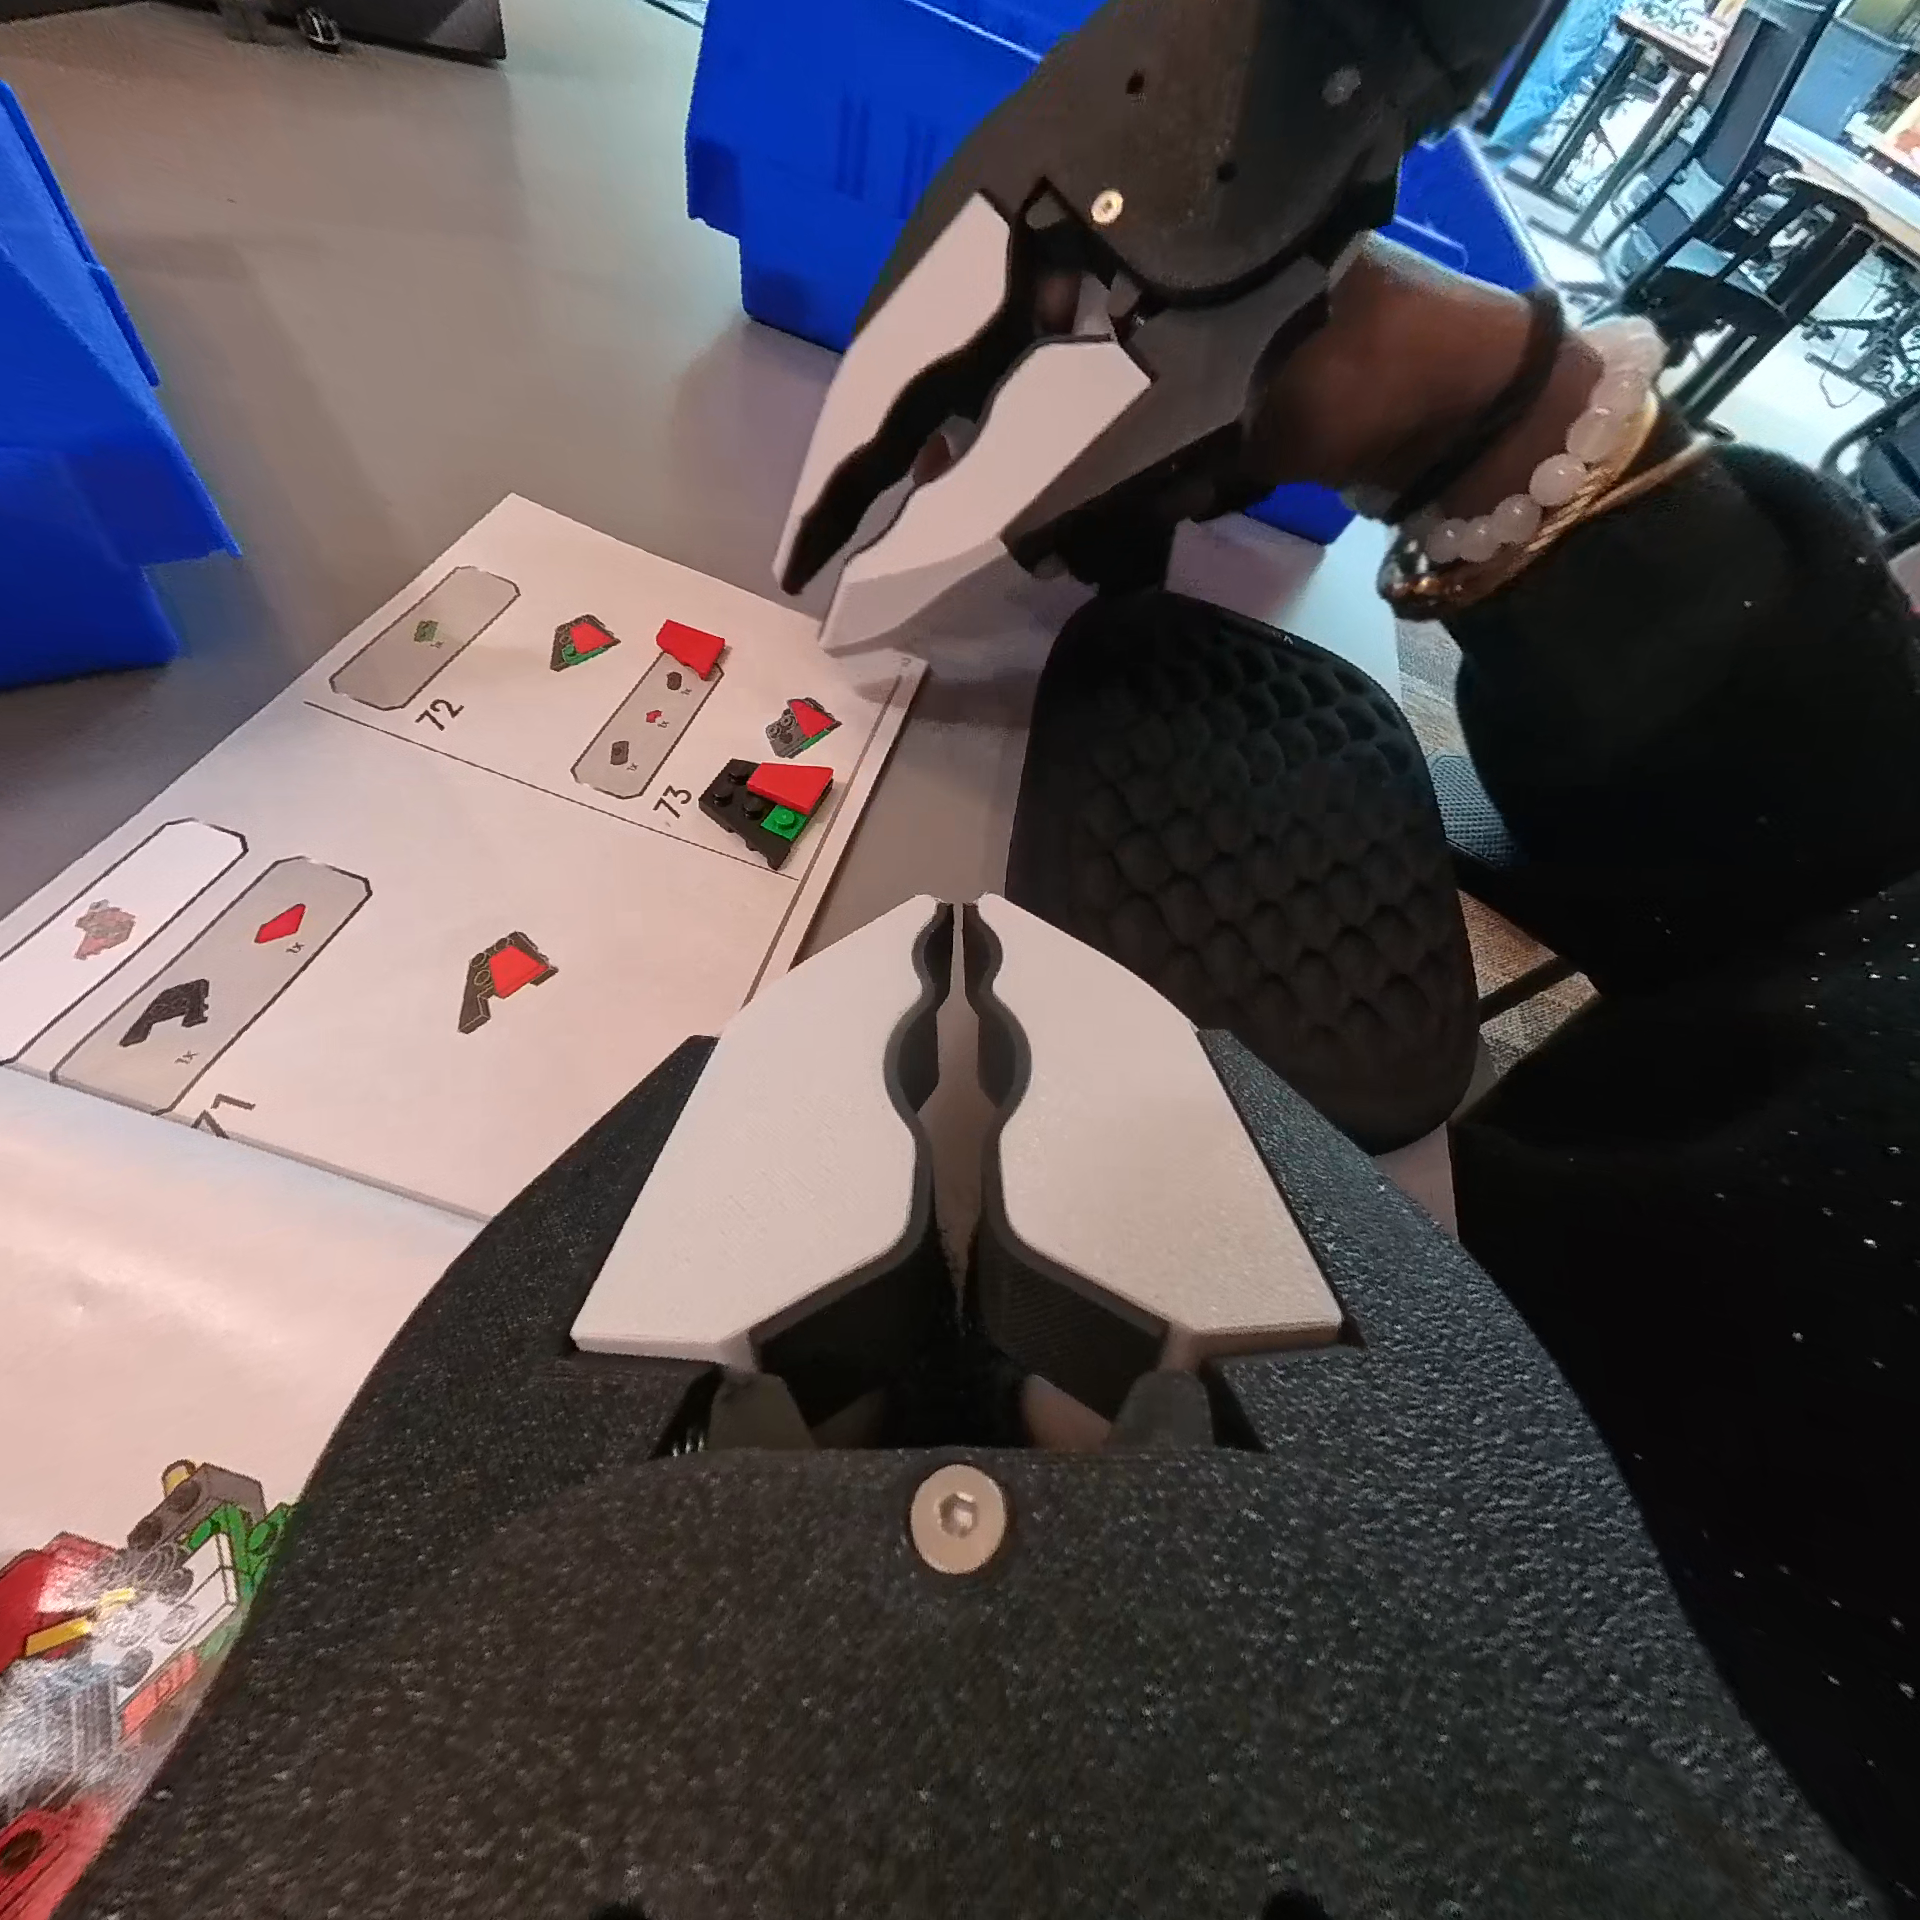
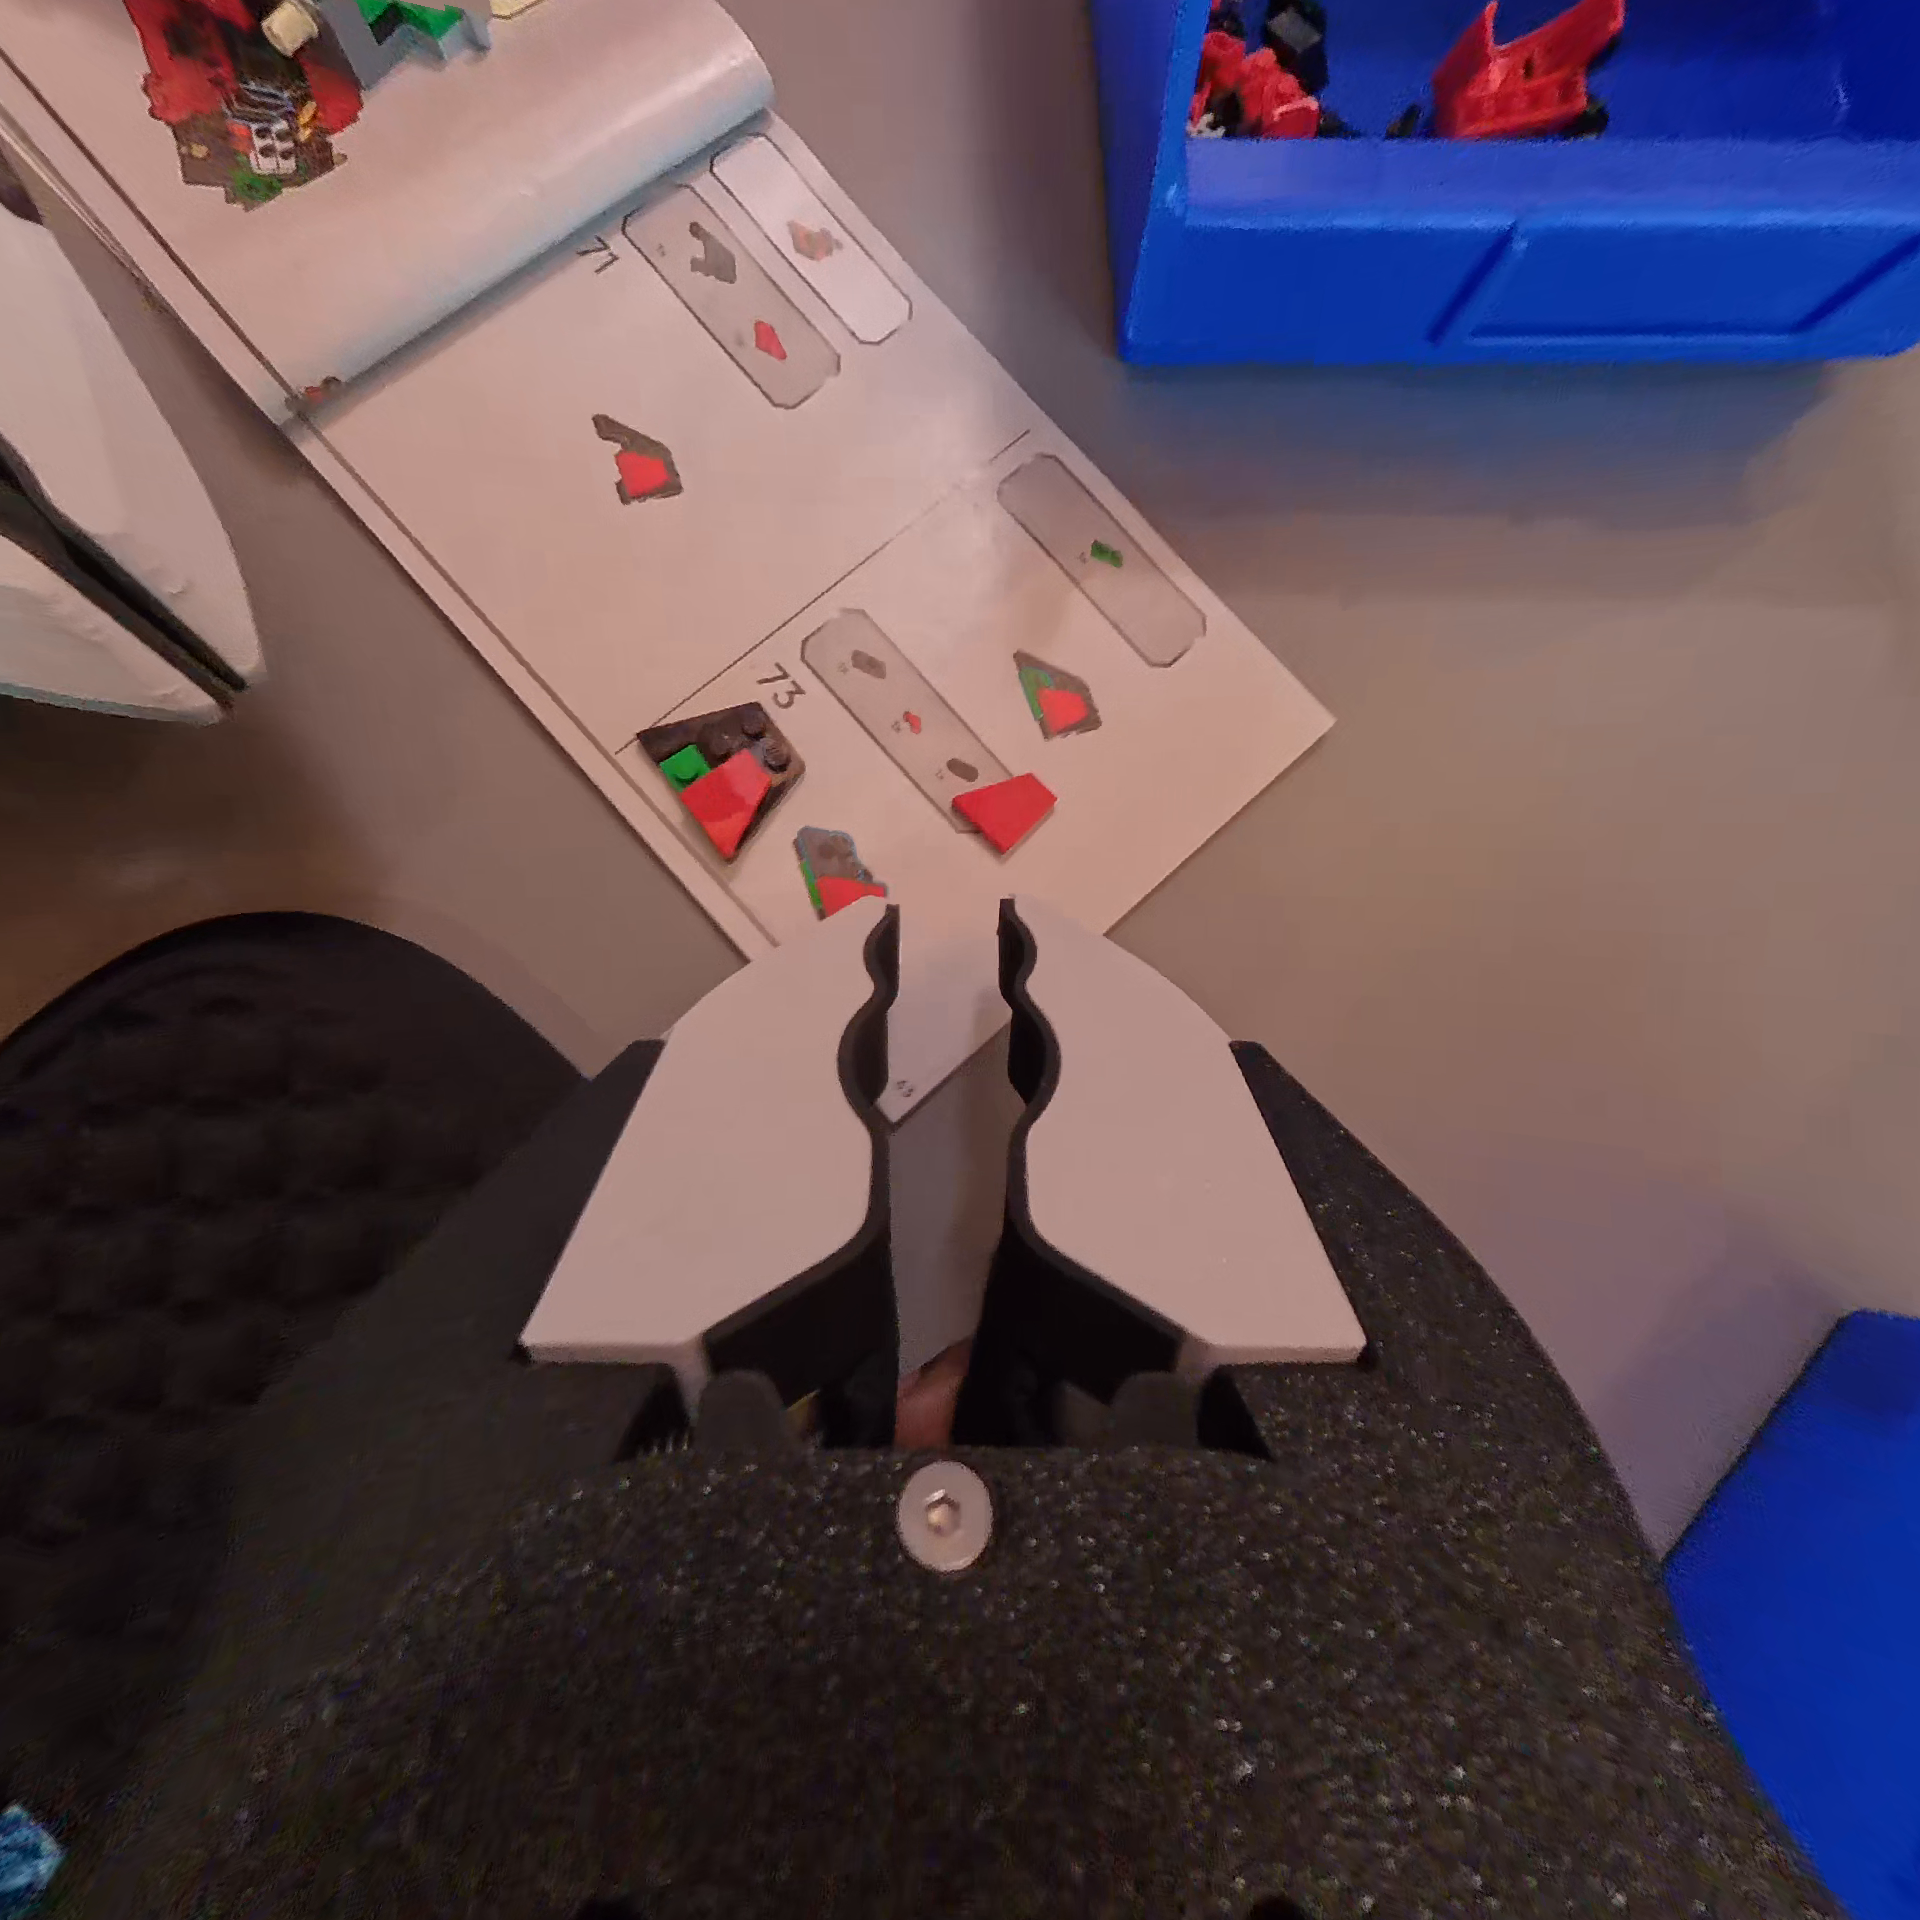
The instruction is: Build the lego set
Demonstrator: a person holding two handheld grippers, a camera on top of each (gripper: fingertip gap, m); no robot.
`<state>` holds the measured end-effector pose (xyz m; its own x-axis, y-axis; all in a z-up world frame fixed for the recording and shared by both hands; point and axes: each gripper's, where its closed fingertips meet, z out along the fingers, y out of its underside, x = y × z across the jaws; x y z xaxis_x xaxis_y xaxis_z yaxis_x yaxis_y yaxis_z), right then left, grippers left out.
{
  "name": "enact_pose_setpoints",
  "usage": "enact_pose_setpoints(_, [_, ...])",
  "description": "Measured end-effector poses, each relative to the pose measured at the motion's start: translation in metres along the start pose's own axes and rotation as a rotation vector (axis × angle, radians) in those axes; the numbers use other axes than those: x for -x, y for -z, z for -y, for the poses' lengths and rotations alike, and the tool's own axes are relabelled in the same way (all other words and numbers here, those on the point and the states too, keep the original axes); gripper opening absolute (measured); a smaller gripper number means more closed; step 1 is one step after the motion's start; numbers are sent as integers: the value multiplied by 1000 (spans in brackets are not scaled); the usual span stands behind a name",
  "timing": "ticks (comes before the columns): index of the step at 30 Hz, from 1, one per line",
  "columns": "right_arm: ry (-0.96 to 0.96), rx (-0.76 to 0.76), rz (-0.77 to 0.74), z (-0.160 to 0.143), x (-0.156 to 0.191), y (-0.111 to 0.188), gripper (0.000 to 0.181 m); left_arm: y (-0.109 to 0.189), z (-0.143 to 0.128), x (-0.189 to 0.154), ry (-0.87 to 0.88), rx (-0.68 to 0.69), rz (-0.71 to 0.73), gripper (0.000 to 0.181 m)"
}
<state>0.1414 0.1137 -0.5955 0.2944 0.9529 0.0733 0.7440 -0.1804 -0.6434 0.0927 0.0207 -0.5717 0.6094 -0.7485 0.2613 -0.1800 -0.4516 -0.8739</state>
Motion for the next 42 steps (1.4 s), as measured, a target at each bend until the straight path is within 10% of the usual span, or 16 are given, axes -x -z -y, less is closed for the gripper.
enact_pose_setpoints(13, [251,-30,261,17,39,-16,36,-1,-1,1,13,8,-7,1])
enact_pose_setpoints(34, [58,-30,-11,7,-37,-21,1,-2,-4,-1,22,29,-26,1])
enact_pose_setpoints(42, [20,-36,-52,7,-41,-16,23,-2,-3,-1,31,28,-33,1])
